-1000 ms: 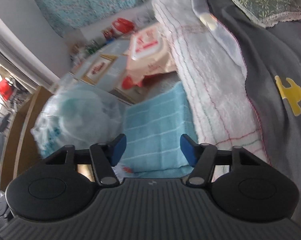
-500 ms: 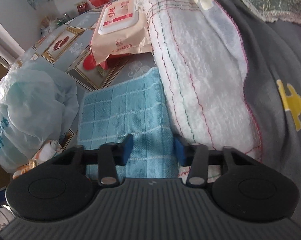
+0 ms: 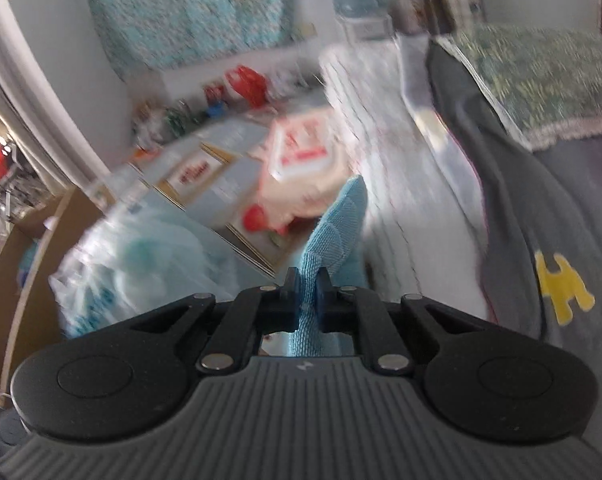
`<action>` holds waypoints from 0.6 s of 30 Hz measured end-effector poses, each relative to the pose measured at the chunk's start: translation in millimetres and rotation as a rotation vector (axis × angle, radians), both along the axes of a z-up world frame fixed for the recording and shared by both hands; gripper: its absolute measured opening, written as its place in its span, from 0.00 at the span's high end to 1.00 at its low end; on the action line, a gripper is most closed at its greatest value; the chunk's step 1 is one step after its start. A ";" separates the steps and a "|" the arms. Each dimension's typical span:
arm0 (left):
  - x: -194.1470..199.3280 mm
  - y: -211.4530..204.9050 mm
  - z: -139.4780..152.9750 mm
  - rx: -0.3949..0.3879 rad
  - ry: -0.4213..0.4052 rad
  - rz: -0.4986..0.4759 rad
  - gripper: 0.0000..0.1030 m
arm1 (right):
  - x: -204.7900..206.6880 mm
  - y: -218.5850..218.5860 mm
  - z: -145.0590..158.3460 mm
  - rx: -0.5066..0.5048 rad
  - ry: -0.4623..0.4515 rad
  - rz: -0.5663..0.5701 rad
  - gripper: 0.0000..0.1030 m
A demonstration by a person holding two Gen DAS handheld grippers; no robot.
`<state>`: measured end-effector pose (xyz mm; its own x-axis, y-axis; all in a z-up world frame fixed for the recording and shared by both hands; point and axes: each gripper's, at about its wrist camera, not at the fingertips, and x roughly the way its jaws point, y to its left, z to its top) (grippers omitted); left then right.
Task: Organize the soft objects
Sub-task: 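Lift the towel with the right gripper and carry it toward the box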
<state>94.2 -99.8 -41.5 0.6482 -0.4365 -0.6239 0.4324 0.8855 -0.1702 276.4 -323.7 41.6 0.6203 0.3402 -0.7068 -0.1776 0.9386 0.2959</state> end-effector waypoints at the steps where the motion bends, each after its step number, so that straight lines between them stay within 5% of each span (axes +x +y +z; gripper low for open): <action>1: -1.3 0.7 0.4 -0.002 0.000 0.002 0.19 | -1.6 1.8 6.5 0.016 -0.011 0.010 0.94; 6: -18.2 9.8 6.9 -0.007 -0.004 0.001 0.19 | -16.8 11.8 35.1 0.119 -0.061 0.071 0.94; 12: -42.3 26.1 16.6 -0.005 -0.012 0.028 0.19 | -46.8 15.8 68.2 0.388 -0.093 0.186 0.94; 18: -56.8 38.7 27.0 -0.004 -0.039 0.055 0.19 | -61.3 10.2 25.8 0.461 0.039 0.176 0.94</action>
<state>37.5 -61.2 -14.6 0.6955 -0.4017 -0.5957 0.3891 0.9076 -0.1577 215.0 -313.5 67.5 0.5014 0.7203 -0.4794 -0.3020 0.6649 0.6831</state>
